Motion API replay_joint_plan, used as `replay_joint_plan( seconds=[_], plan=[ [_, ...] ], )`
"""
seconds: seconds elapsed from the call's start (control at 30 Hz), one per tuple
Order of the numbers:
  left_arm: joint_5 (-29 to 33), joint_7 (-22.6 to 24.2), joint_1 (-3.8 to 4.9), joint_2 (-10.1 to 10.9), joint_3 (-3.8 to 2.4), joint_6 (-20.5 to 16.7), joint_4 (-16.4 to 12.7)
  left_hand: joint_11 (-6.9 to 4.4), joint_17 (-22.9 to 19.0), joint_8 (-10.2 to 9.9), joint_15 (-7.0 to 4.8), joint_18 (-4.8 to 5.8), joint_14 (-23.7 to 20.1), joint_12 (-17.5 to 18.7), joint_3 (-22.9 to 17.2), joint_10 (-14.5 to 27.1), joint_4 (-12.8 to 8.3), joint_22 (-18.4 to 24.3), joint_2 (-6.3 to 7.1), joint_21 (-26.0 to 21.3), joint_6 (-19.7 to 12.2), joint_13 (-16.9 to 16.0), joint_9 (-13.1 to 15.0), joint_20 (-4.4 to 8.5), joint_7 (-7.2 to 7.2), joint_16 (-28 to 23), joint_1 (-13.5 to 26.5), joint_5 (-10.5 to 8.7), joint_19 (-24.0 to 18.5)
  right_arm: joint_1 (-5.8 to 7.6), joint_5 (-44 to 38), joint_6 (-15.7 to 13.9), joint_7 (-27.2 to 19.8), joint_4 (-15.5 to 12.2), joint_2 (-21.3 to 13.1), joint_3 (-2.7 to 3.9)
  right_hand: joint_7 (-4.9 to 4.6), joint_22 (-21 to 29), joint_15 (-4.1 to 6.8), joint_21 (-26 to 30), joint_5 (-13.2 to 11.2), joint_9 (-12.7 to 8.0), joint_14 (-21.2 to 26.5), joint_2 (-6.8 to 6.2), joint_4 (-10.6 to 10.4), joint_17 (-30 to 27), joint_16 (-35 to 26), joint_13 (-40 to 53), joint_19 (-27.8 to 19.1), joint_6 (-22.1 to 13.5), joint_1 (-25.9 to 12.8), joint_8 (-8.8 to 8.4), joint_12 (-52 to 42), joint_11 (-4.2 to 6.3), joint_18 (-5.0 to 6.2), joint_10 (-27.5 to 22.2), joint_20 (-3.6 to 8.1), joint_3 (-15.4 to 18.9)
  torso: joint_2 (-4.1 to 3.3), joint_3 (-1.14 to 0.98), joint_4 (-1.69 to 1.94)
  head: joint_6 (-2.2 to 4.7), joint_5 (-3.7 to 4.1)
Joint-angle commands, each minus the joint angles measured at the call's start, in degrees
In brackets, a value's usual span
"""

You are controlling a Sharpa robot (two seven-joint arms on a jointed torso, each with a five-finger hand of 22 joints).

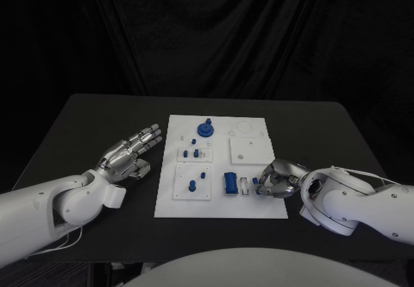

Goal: Assemble the parts on the task board

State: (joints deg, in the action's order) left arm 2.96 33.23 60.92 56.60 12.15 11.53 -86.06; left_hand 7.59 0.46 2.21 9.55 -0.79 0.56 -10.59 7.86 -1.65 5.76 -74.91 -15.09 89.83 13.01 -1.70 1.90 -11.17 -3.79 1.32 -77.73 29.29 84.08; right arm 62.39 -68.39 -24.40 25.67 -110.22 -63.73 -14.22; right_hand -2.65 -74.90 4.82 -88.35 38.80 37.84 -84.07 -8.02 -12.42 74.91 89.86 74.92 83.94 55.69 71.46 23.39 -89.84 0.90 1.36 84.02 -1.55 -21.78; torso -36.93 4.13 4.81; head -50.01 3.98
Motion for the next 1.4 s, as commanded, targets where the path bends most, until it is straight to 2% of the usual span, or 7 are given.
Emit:
replay_joint_plan(
  seconds=[0.03,0.4,0.53,0.73,0.9,1.3,1.4],
  plan=[
    [0.2,0.3,-0.15,-0.2,-0.04,1.1,-0.1,0.42,0.1,0.3,0.39,0.79,0.0,-0.2,-0.2,-0.1,0.0,-15.1,0.09,0.2,0.3,-0.1,0.1,-0.18,-0.09,0.3,0.5,0.27,5.9,-0.10,6.9,-3.9,-4.7,-0.2,0.4,0.01,0.01,-14.5,-0.04,-0.2,0.2,0.4,-5.9,-0.10,4.1,15.1,0.1,15.1,5.3,0.1,-1.3,0.38,-0.2,0.46,-0.90,6.0,-0.04,-4.7,-0.03,-0.05,-0.01,0.01,-0.16],
    [0.2,0.2,-0.18,-0.2,-0.04,1.1,0.0,0.49,0.1,0.3,0.41,0.79,0.0,-0.3,-0.2,-0.1,-0.1,-15.1,0.09,0.2,0.4,-0.1,0.1,-0.19,-0.07,0.3,0.5,0.27,5.9,-0.10,8.9,-3.5,-4.9,1.3,2.1,0.01,0.07,-14.4,0.01,-0.1,-0.8,0.9,-5.9,-0.04,4.2,15.1,0.1,15.1,5.2,-0.5,-2.7,0.74,-0.2,0.51,-0.85,6.0,0.03,-5.0,-0.04,-0.01,-0.02,0.01,-0.11],
    [0.2,0.1,-0.19,-0.3,-0.04,1.1,0.0,0.49,0.1,0.3,0.41,0.79,0.0,-0.3,-0.2,-0.1,-0.1,-15.1,0.09,0.2,0.4,-0.1,0.1,-0.19,-0.07,0.3,0.5,0.27,5.9,-0.11,9.1,-2.9,-4.1,2.1,2.9,0.01,0.04,-14.3,0.00,0.1,-1.7,1.1,-5.9,0.07,4.3,15.1,0.1,15.1,5.1,-0.9,-3.4,0.82,-0.2,0.50,-0.79,6.0,0.03,-5.2,-0.07,0.03,0.09,0.01,0.06],
    [0.2,0.0,-0.20,-0.4,-0.04,1.3,0.1,0.49,0.1,0.3,0.41,0.79,0.0,-0.3,-0.2,-0.1,-0.1,-15.1,0.09,0.2,0.4,-0.1,0.1,-0.19,-0.07,0.3,0.5,0.27,5.9,-0.12,9.0,-0.6,-1.5,3.1,3.7,0.00,-0.16,-14.1,-0.12,0.6,-3.7,1.4,-5.9,0.28,4.4,15.1,0.1,15.1,4.8,-1.9,-4.6,0.76,-0.2,0.34,-0.61,6.0,-0.05,-5.1,-0.08,0.03,0.05,0.01,-0.17],
    [0.2,-0.2,-0.21,-0.4,-0.04,1.4,0.1,0.52,0.1,0.4,0.46,0.79,0.0,-0.3,-0.3,-0.1,-0.1,-15.1,0.14,0.2,0.3,-0.1,0.1,-0.21,-0.07,0.4,0.6,0.26,5.9,-0.13,7.7,0.5,-0.3,3.5,4.0,-0.01,-0.17,-14.0,-0.15,0.8,-4.4,1.5,-5.9,0.31,4.4,15.1,0.1,15.1,4.7,-2.0,-5.0,0.86,-0.2,0.31,-0.55,6.0,-0.09,-5.0,-0.02,0.06,0.02,0.01,-0.26],
    [0.2,-0.4,-0.27,-0.6,-0.04,1.6,0.3,0.50,0.1,0.4,0.51,0.79,0.0,-0.3,-0.3,-0.2,-0.1,-15.1,0.18,0.2,0.3,-0.1,0.1,-0.24,-0.08,0.4,0.6,0.25,5.9,-0.13,6.9,1.8,0.8,3.8,4.5,-0.02,-0.25,-13.9,-0.23,1.1,-5.7,1.6,-5.9,0.62,3.2,15.1,0.1,15.1,4.5,-2.2,-7.6,0.87,-0.2,0.23,-0.46,6.0,-0.19,-2.6,-0.03,0.00,-0.03,0.01,-0.30],
    [0.2,-0.4,-0.28,-0.6,-0.04,1.7,0.3,0.50,0.1,0.4,0.51,0.79,0.0,-0.3,-0.3,-0.2,-0.1,-15.1,0.18,0.2,0.3,-0.1,0.1,-0.24,-0.08,0.4,0.6,0.25,5.9,-0.13,6.8,1.8,0.7,3.8,4.5,-0.02,-0.27,-13.9,-0.25,1.2,-7.5,1.5,-5.9,0.97,2.9,15.1,0.1,15.1,4.5,-2.3,-8.1,0.79,-0.2,0.21,-0.43,6.0,-0.21,-1.6,-0.07,-0.02,-0.07,0.01,-0.37]
  ],
)
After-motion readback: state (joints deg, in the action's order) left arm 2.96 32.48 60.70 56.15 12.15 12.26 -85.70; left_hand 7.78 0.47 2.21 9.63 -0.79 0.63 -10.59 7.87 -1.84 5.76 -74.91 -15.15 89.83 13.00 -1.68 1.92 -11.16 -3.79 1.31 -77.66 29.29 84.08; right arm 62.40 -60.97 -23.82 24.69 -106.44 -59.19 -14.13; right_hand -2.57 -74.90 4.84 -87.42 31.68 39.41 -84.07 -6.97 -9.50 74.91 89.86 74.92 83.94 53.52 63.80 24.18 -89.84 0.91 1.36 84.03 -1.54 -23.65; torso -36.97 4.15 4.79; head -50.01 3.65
